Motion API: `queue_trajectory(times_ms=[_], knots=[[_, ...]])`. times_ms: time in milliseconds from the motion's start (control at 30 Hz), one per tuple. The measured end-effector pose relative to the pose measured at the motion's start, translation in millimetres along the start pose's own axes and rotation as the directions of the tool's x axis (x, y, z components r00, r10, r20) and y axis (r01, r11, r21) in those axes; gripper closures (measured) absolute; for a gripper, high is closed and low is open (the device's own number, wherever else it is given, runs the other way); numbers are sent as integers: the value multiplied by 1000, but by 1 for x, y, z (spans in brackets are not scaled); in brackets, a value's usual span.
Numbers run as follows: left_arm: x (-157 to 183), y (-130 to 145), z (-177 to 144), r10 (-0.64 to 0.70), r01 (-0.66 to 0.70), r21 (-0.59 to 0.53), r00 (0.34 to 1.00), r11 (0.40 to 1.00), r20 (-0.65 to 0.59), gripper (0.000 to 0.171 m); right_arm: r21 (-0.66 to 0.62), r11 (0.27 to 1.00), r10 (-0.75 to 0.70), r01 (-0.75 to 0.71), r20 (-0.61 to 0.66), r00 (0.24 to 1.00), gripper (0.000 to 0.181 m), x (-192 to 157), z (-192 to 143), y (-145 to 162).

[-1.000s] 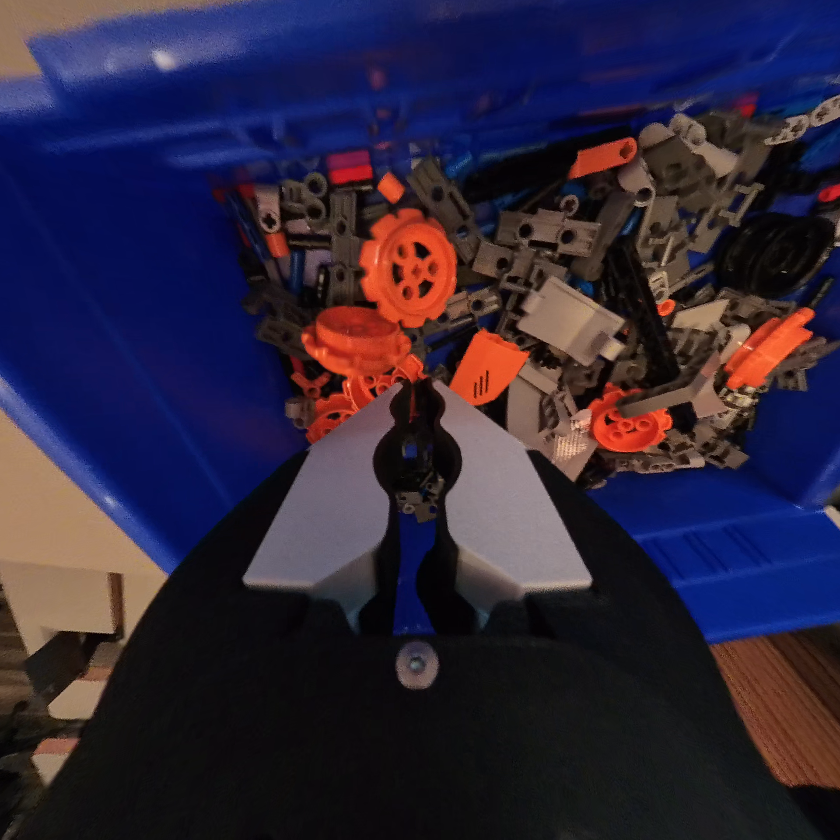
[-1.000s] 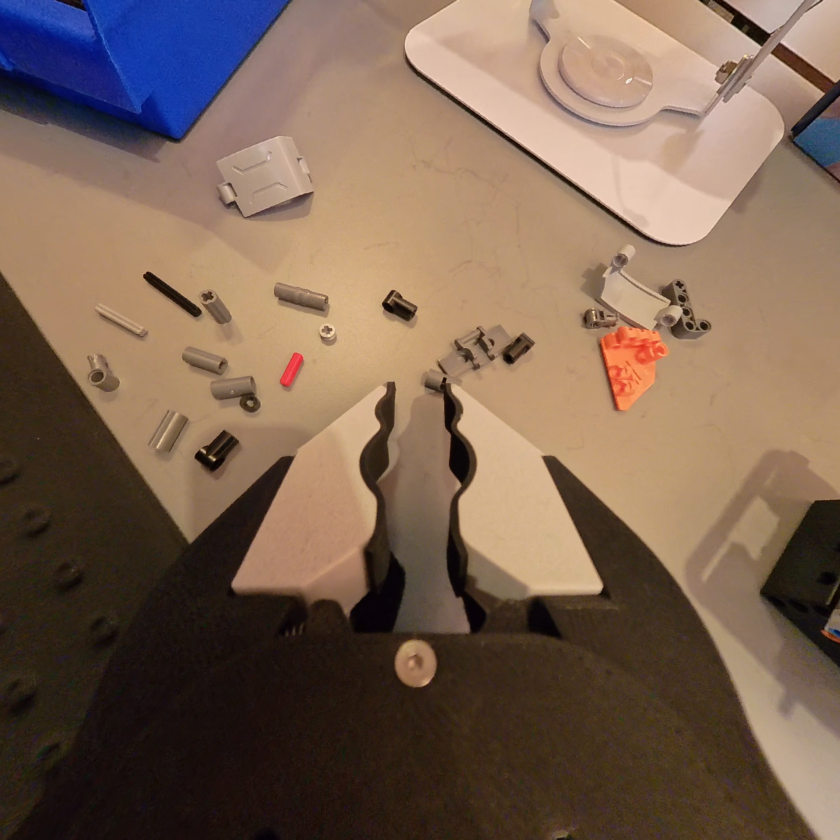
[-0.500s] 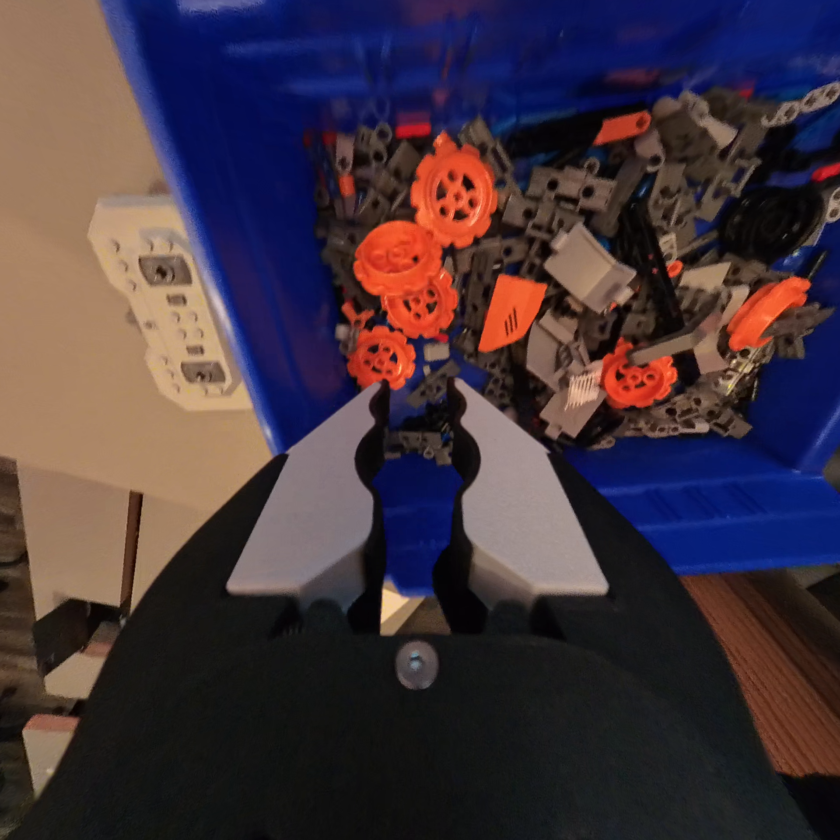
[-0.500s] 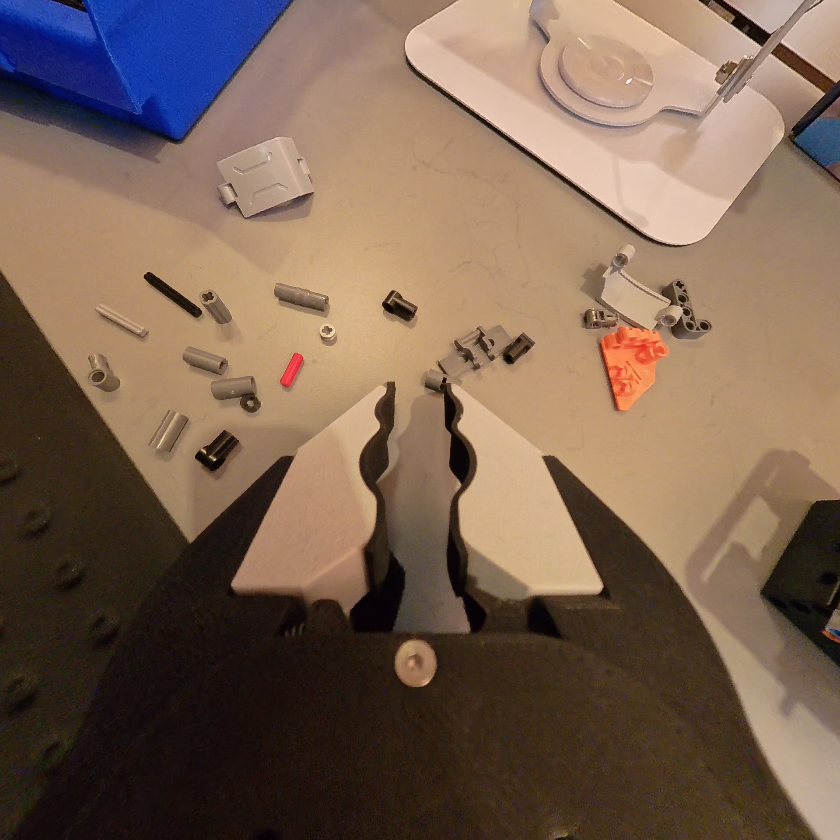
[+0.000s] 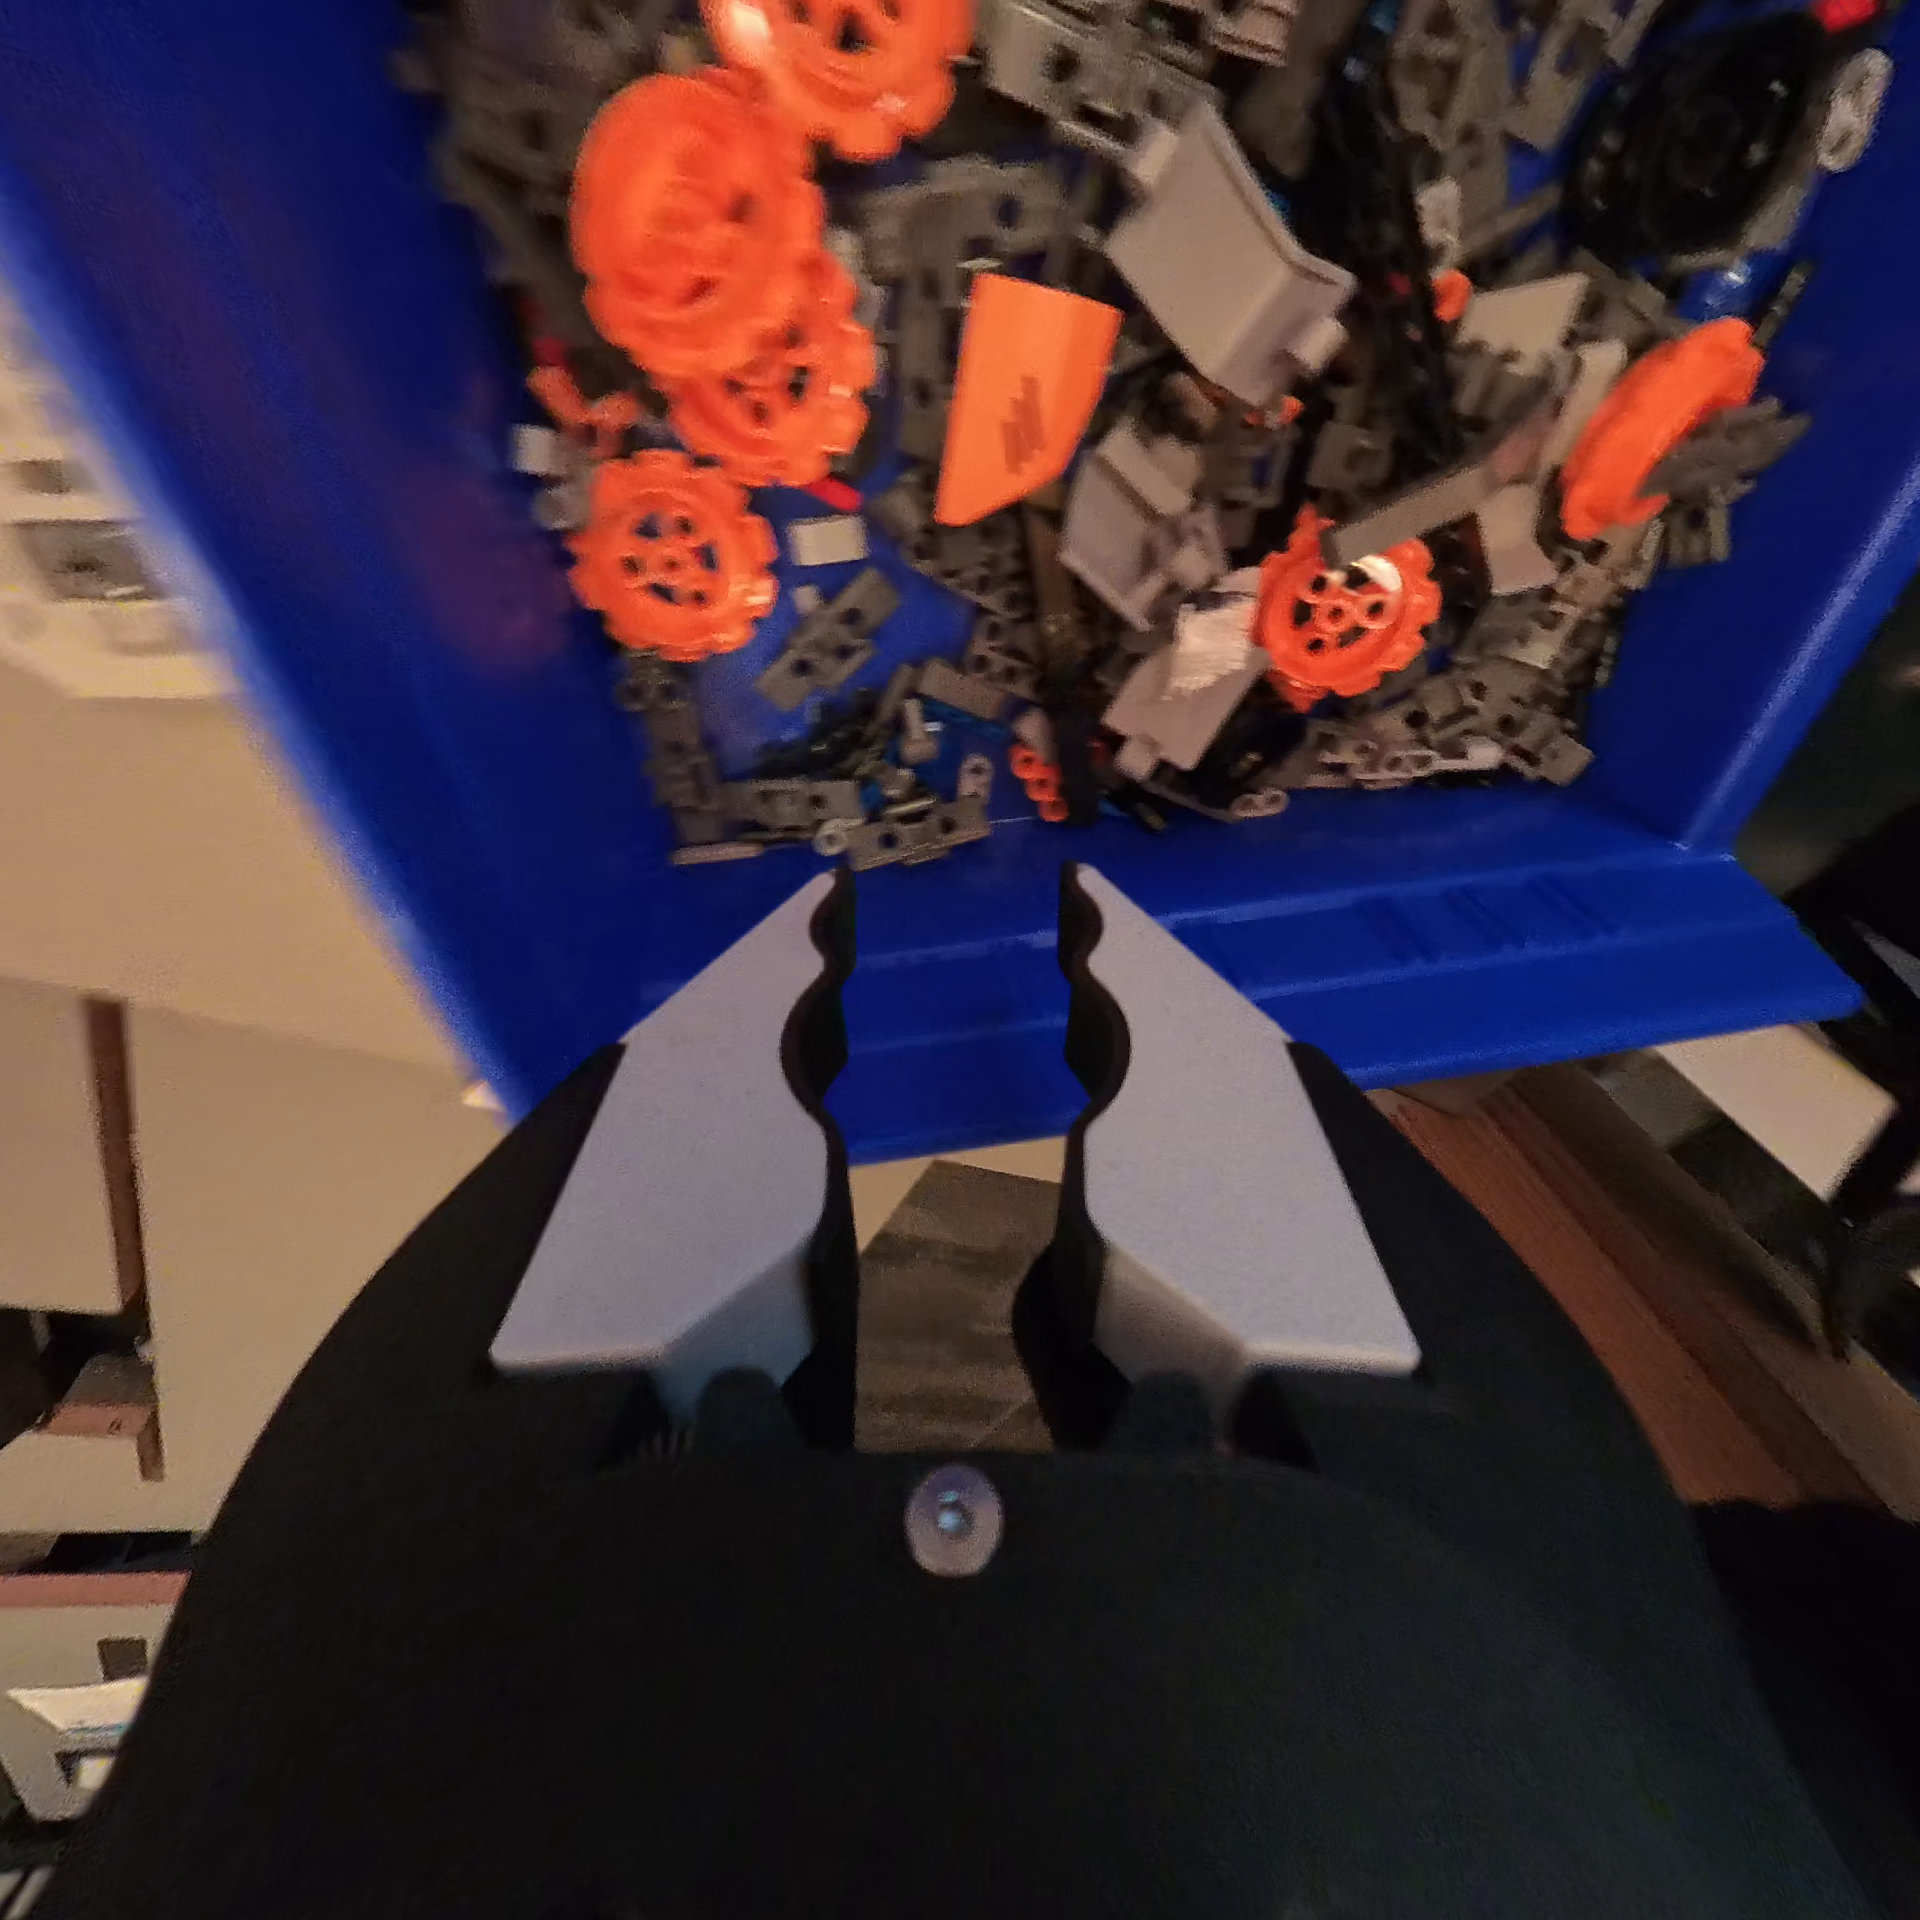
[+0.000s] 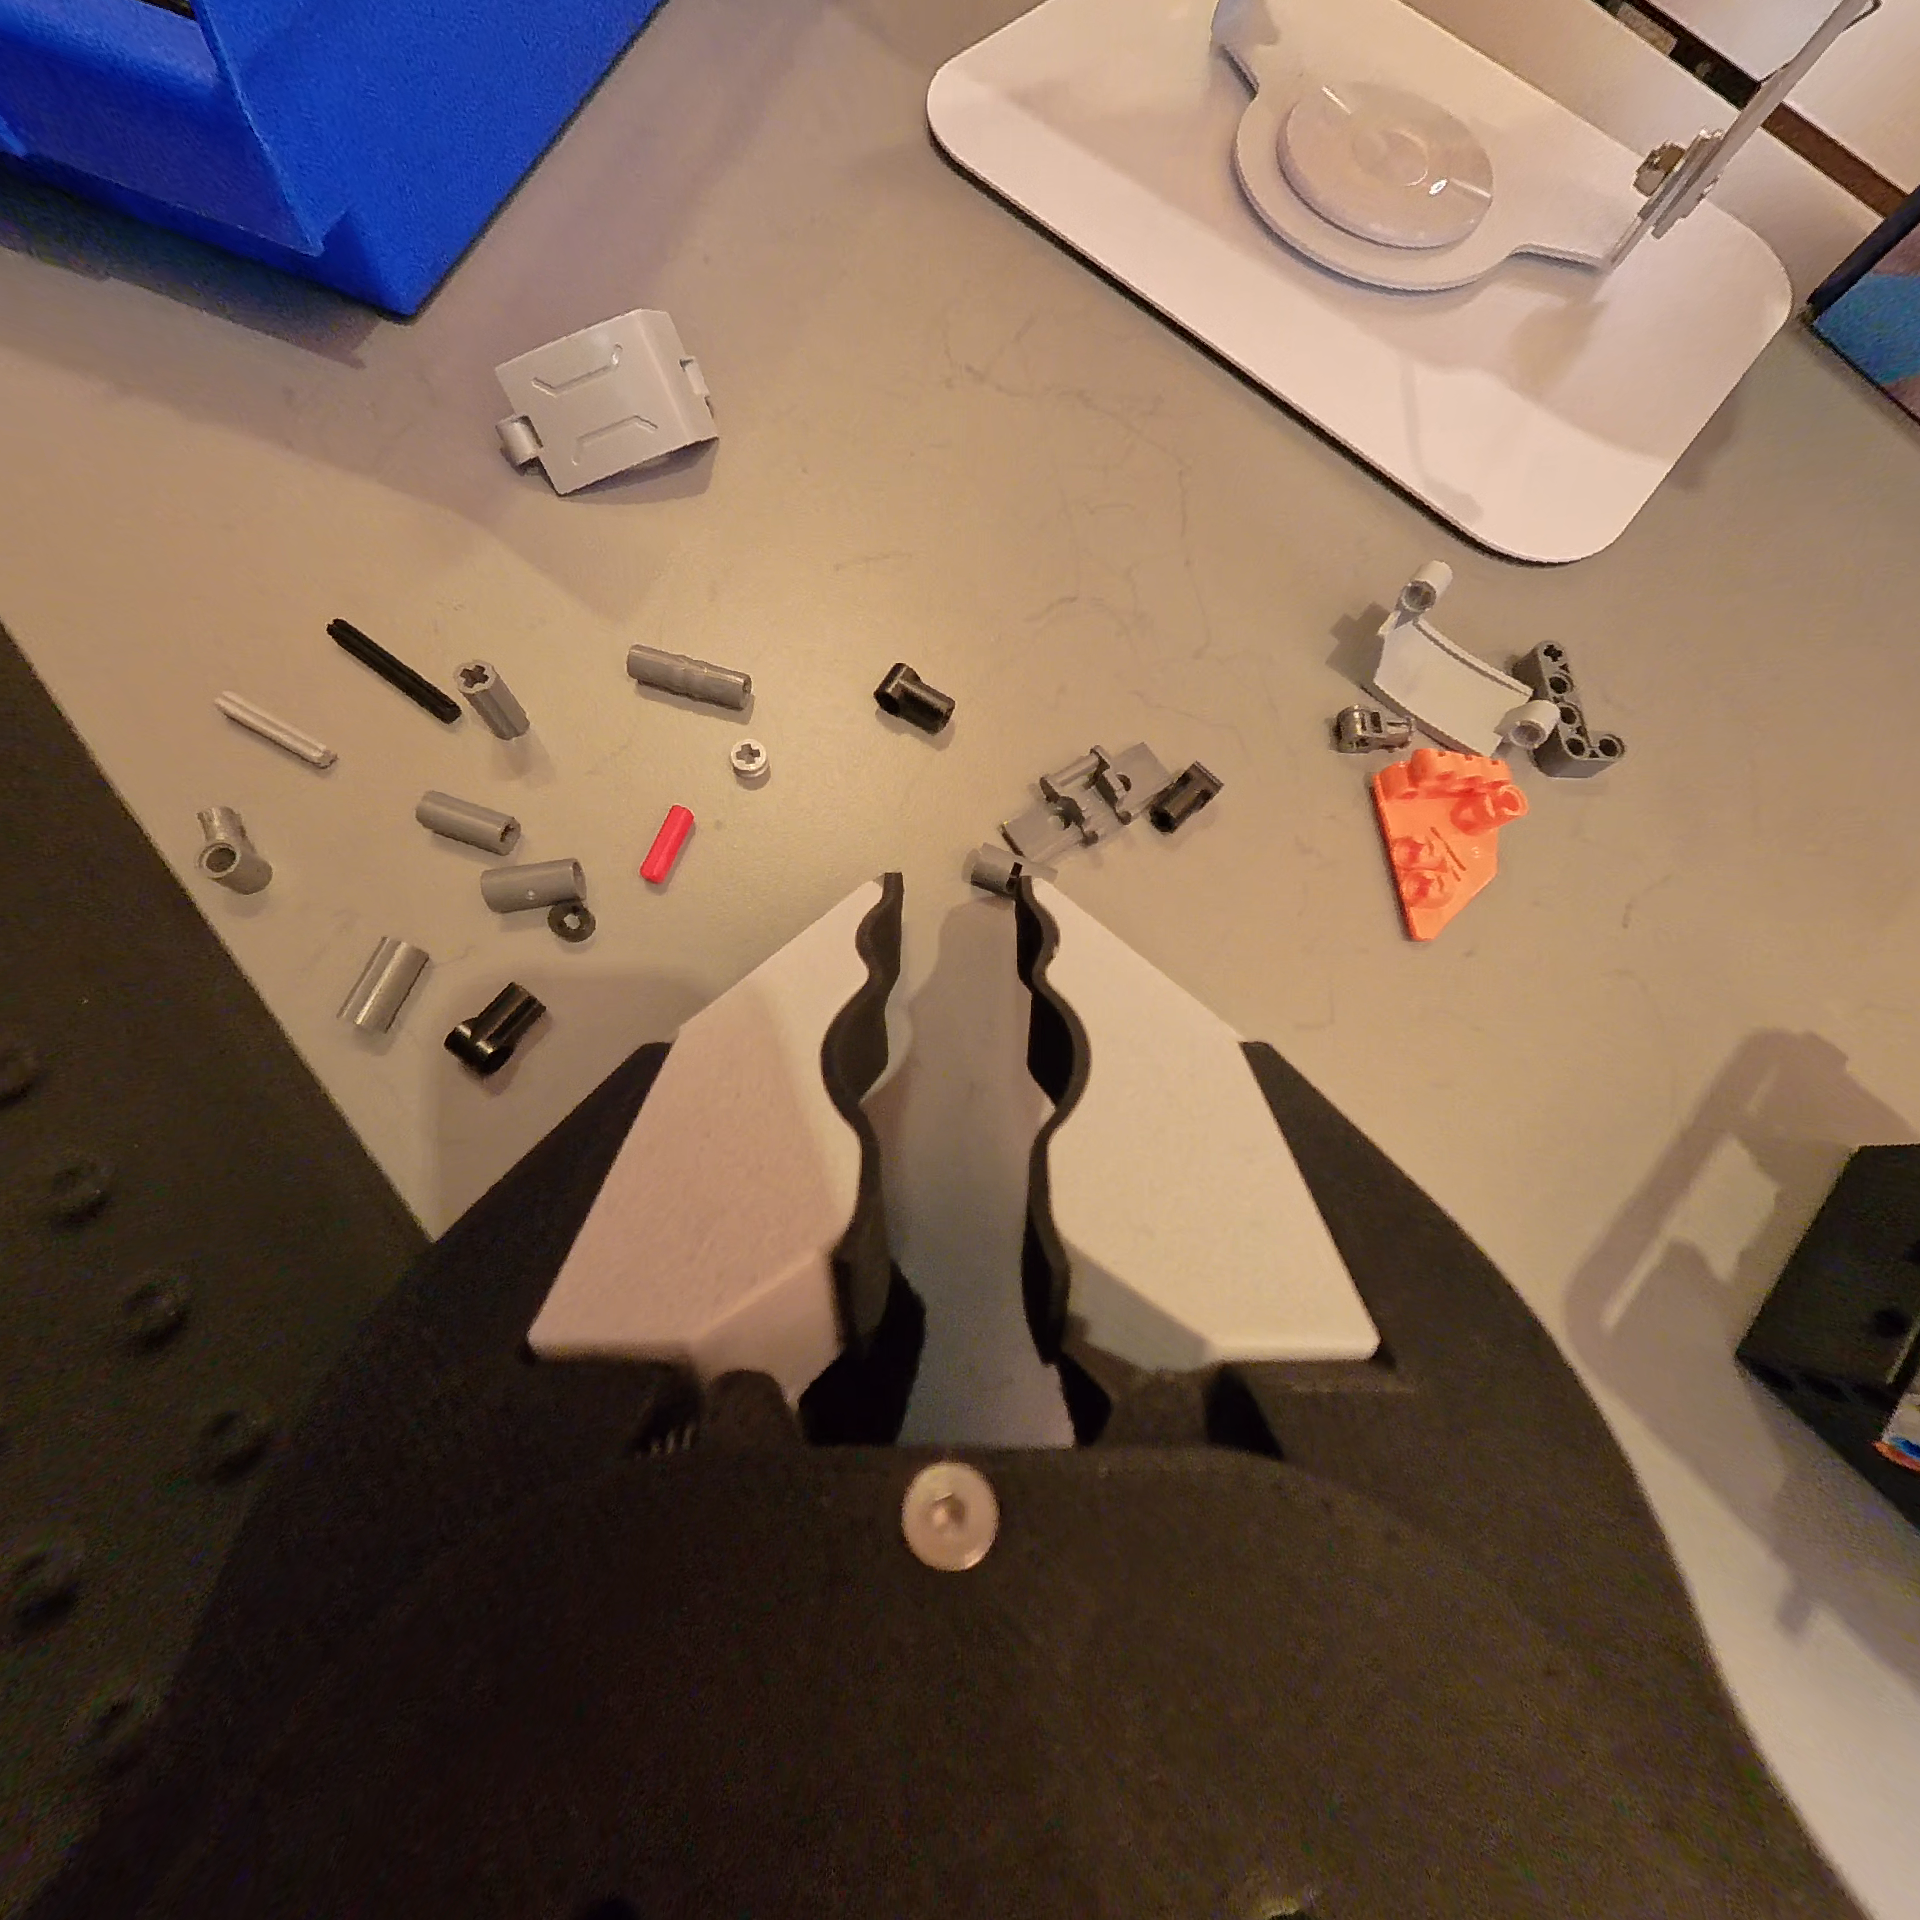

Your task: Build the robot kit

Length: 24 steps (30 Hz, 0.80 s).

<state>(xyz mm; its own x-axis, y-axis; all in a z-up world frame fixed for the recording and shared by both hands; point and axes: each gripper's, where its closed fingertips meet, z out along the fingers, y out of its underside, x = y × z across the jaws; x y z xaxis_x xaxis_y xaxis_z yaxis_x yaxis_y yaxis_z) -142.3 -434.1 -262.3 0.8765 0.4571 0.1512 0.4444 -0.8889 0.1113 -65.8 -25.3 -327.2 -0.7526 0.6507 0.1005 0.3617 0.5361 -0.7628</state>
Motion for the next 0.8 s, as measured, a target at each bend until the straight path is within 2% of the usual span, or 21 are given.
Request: queue_trajectory(times_ms=[333,467,633,800], knots=[[28,-8,47,52,-69,-122,990,990,-134,133,4,1000,-3,3,-1,1000,162,0,0,-1],[35,-12,53,58,-81,-128,983,988,-176,143,6,1000,-2,2,-1,1000,162,0,-1,-1],[35,-13,59,60,-85,-135,982,987,-181,170,8,1000,0,0,0,1000,162,0,-1,-1],[28,-23,56,68,-80,-73,985,994,-160,171,7,1000,0,0,1,1000,162,0,-1,-1]])
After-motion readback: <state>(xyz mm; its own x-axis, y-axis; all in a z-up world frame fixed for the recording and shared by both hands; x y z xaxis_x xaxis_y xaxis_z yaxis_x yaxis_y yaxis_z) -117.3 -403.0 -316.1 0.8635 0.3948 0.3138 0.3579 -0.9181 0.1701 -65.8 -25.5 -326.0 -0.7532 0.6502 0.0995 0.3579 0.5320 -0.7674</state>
